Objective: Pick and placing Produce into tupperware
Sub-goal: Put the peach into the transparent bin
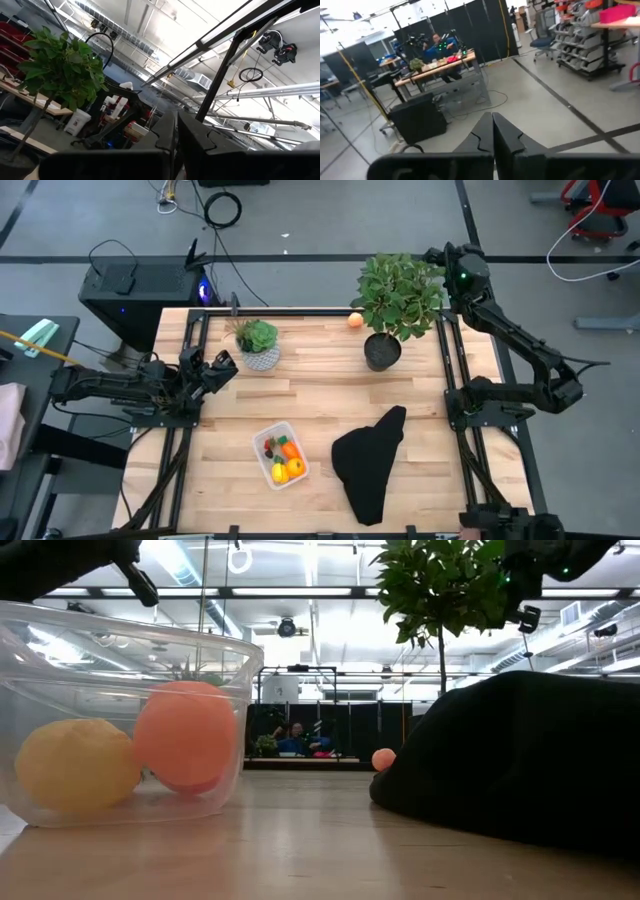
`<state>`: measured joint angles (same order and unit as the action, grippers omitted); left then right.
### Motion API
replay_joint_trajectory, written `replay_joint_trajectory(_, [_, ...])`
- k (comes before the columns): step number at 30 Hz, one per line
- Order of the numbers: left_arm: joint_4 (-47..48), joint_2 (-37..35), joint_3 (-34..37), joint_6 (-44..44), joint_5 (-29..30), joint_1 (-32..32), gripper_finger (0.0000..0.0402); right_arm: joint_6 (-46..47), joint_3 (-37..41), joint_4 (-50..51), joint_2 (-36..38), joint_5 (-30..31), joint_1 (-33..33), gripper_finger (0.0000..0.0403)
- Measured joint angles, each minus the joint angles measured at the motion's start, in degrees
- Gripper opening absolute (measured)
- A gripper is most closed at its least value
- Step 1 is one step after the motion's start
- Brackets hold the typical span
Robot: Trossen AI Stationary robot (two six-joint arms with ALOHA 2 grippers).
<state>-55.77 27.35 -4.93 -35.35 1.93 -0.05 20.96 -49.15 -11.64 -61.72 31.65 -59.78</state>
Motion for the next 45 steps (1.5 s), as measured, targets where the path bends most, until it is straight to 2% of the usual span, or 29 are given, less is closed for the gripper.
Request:
replay_joint_trajectory(7, [0.15,-0.01,0.02,-0.02,0.0,0.0,0.0031,-1.53,0.0,-0.2,-0.35,0.99,0.69,0.0])
replay_joint_trajectory(14, [0.2,0.0,0.02,-0.02,0.0,0.0,0.0023,-1.0,-0.02,1.18,0.4,-1.14,0.51,0.0])
replay_joint_trajectory(20, [0.37,0.0,0.02,-0.02,0.0,0.0,0.0032,-5.95,0.16,8.7,3.85,-12.52,-0.2,0.0])
replay_joint_trajectory(25, [0.37,-0.01,0.01,-0.04,0.0,0.0,0.0032,-6.17,2.73,6.99,9.27,-22.77,-1.05,0.0])
replay_joint_trajectory(28, [0.41,-0.01,0.02,-0.04,0.0,0.0,0.0027,-6.35,2.95,7.31,9.72,-25.67,-1.6,0.0])
replay_joint_trajectory(39, [0.42,0.0,0.0,-1.58,0.04,0.0,0.0032,-5.88,2.49,-1.99,3.97,-8.82,1.91,0.0])
replay_joint_trajectory(45, [0.44,-0.01,0.0,-1.57,0.08,0.0,0.0024,-2.5,2.47,-7.04,2.82,-5.52,2.35,0.0])
